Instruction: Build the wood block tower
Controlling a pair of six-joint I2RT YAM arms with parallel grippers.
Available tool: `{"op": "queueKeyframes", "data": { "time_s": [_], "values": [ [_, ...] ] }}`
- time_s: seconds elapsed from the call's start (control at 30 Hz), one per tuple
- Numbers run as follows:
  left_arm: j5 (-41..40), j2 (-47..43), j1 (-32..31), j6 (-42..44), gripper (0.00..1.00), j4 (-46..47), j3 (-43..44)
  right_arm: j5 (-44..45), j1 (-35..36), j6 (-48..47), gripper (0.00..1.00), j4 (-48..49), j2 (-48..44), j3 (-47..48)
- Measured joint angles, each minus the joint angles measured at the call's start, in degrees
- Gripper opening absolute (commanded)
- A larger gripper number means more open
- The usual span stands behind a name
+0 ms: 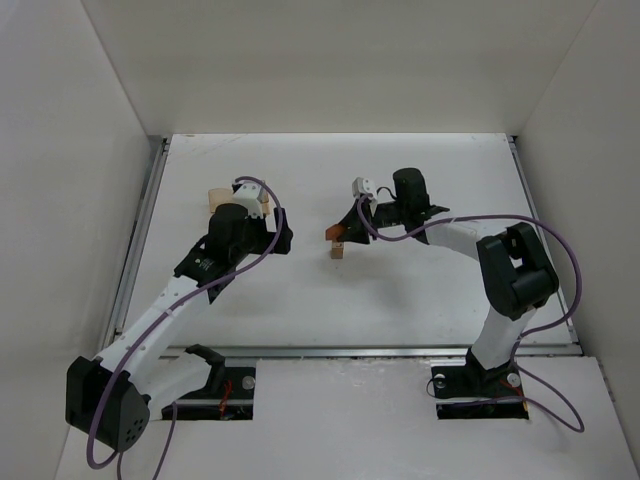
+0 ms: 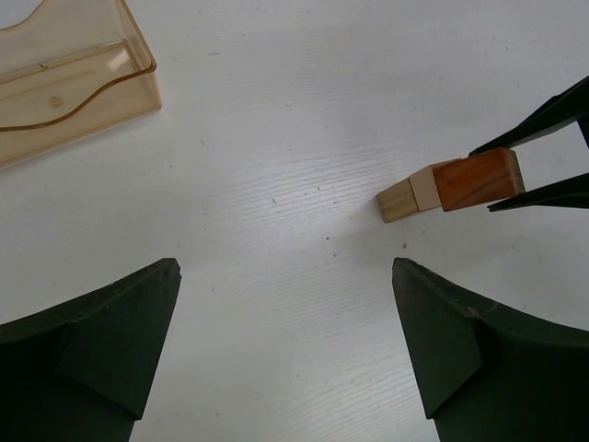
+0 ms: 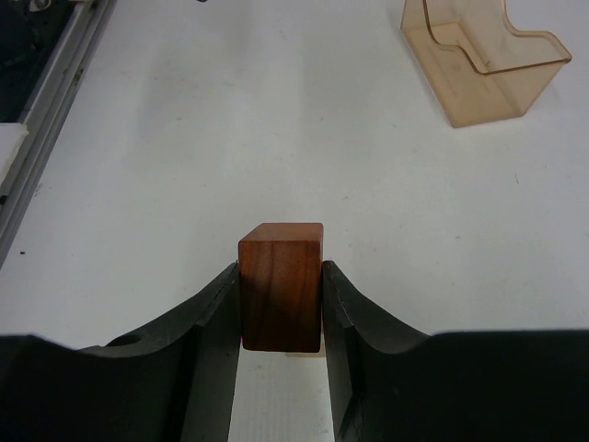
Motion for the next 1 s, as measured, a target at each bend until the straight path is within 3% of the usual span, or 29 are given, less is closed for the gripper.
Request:
{"op": "queueKeyframes", "data": {
  "time_s": [1.0],
  "values": [
    [1.3, 0.7, 0.2, 0.0, 1.00, 0.3, 0.0, 2.0, 0.0, 2.3, 0.00, 5.6, 1.0, -3.8]
  ]
}}
